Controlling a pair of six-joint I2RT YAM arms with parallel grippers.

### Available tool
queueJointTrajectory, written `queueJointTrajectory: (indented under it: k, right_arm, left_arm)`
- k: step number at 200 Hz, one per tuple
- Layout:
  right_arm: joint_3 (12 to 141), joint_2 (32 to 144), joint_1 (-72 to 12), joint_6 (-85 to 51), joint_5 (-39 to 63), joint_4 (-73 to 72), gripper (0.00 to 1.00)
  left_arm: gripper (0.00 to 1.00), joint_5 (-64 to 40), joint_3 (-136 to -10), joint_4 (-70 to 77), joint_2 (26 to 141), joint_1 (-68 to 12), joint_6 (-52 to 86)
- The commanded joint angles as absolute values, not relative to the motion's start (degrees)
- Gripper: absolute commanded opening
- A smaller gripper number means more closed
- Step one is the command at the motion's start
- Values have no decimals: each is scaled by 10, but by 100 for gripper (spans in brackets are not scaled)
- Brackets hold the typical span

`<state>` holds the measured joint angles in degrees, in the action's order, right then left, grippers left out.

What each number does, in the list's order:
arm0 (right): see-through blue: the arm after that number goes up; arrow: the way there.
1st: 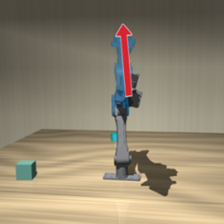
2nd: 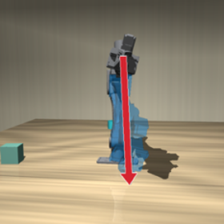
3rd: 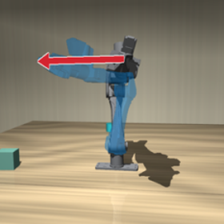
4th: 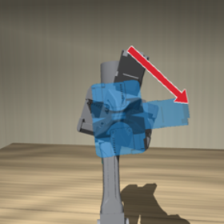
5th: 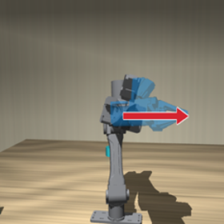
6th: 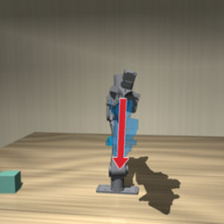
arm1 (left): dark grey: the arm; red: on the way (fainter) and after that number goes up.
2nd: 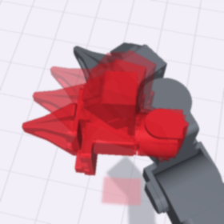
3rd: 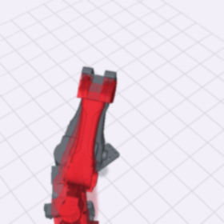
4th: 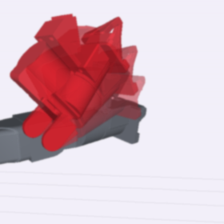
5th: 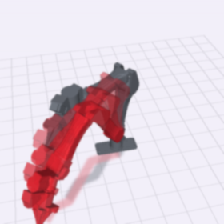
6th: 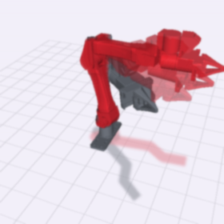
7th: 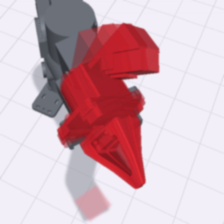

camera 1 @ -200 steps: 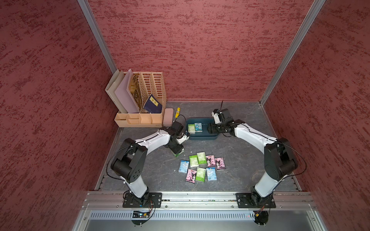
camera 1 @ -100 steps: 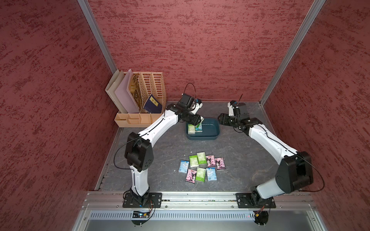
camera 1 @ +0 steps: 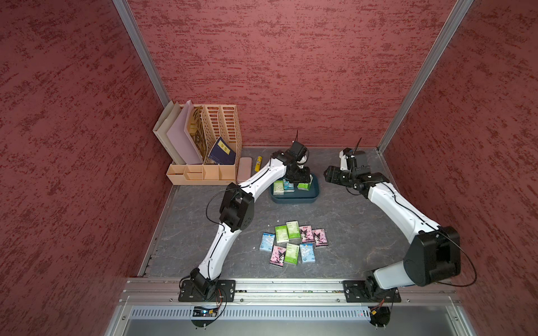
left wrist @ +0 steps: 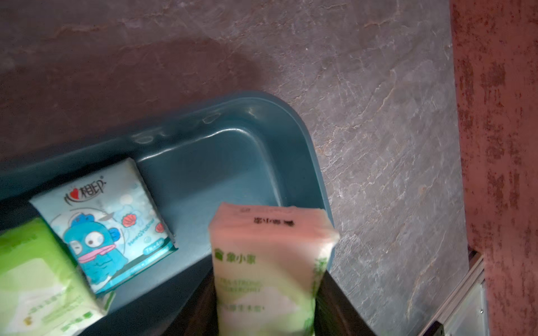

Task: Put the pocket tissues into the storage box
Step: Place the pocket tissues in the storage box.

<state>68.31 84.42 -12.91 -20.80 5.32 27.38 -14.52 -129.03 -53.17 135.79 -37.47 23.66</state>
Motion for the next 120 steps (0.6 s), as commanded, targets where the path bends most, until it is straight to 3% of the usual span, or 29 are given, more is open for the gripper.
queueJointTrajectory:
  k: [1, 120]
  right_arm:
    - [674, 838, -124, -212, 61, 281, 72]
    - [648, 818, -123, -218, 88, 259, 72]
  left_arm:
    - [50, -108, -1306, -506, 1376, -376, 309]
    - [53, -72, -1345, -466, 1450, -358, 341]
